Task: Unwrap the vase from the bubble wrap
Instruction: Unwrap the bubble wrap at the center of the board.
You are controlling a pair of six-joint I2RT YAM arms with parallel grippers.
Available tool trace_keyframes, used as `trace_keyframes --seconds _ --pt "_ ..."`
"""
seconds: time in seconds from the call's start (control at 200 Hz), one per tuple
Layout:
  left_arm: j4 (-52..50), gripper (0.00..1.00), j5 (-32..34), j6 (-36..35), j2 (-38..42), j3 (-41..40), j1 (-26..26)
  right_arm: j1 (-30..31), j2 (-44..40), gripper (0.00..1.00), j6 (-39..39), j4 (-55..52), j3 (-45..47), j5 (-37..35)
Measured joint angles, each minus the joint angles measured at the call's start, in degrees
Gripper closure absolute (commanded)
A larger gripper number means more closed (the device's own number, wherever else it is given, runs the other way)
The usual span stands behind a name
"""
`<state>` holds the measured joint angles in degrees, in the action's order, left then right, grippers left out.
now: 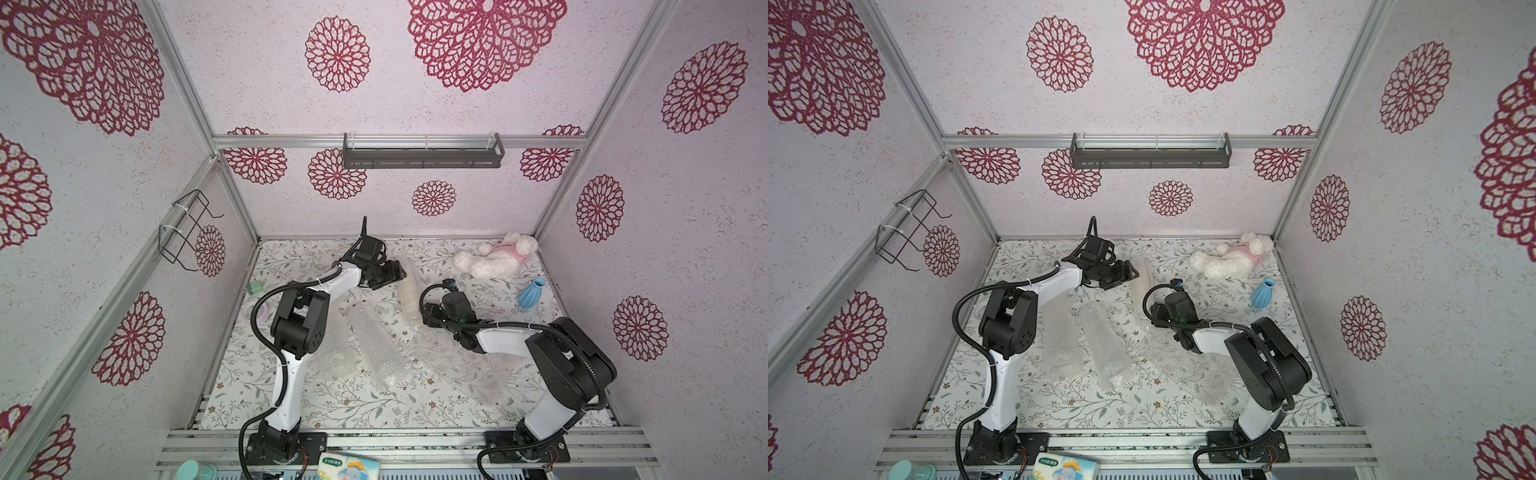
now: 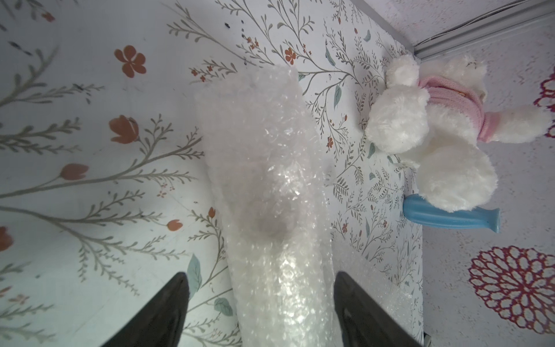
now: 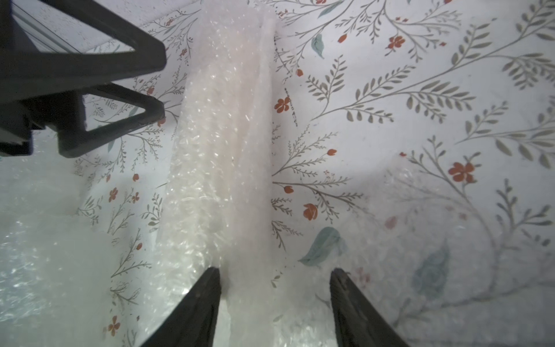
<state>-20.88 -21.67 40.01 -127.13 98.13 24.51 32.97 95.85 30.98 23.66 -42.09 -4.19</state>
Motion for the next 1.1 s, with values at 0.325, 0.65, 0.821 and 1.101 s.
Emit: trace_keyframes --seconds 0.325,0.65,0.821,1.101 --pt "0.02 0.22 -0.55 0.02 -1.77 2.23 1.49 -0.22 -1.62 0.4 -2.47 -3.37 0.0 -1.66" --pt "-0.13 0.26 -1.36 0.07 -3.96 4.02 2.25 -0.44 -2.64 0.4 -3.3 -5.16 0.0 -2.73" --pt "-0.31 0.27 -1.64 0.35 -3.98 5.46 2.58 -0.59 -6.16 0.4 -4.35 -5.18 0.66 -3.1" --pt "0.79 0.27 -3.39 1.79 -4.11 6.64 3.56 -0.57 -12.2 0.38 -8.61 -2.01 4.9 -2.4"
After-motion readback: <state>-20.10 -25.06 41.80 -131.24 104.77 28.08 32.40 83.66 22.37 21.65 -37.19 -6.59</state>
